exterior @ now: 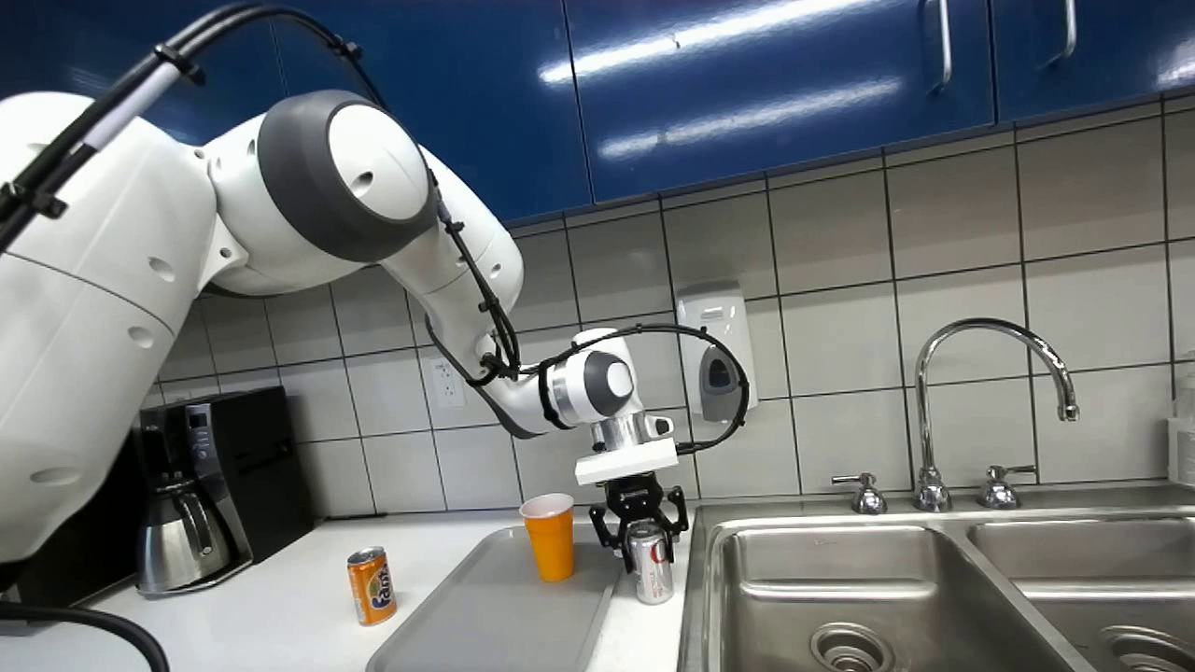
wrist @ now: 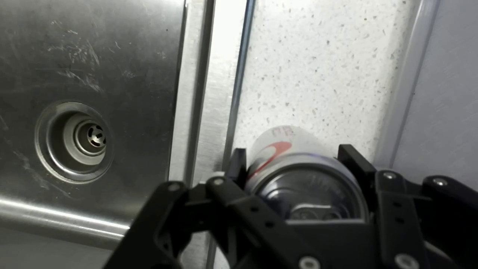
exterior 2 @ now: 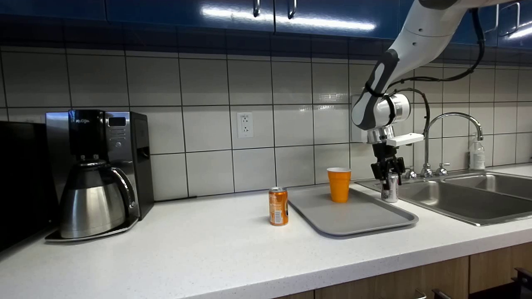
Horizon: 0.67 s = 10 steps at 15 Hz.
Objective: Pick up the silver coke can and place it on the gray tray, pick up the orange fanta can and place it on the gray tray
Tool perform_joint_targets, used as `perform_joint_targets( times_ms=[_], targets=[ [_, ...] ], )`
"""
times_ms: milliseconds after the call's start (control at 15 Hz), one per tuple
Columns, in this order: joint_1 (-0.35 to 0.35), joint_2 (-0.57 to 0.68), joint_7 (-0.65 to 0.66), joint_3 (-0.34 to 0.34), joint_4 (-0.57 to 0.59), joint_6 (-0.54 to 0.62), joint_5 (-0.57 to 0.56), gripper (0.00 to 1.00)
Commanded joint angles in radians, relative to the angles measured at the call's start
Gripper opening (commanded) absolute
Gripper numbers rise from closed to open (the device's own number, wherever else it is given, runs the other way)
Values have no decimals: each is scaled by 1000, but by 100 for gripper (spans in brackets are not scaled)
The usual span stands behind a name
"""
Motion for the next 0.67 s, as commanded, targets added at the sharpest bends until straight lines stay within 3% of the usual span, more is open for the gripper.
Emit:
perform_joint_targets(
  times_ms=[0, 600],
  targets=[
    [-18, -86, -27, 14, -80, 36, -16, 39],
    [-6, -235, -59, 16, -214, 62, -20, 39]
  ],
)
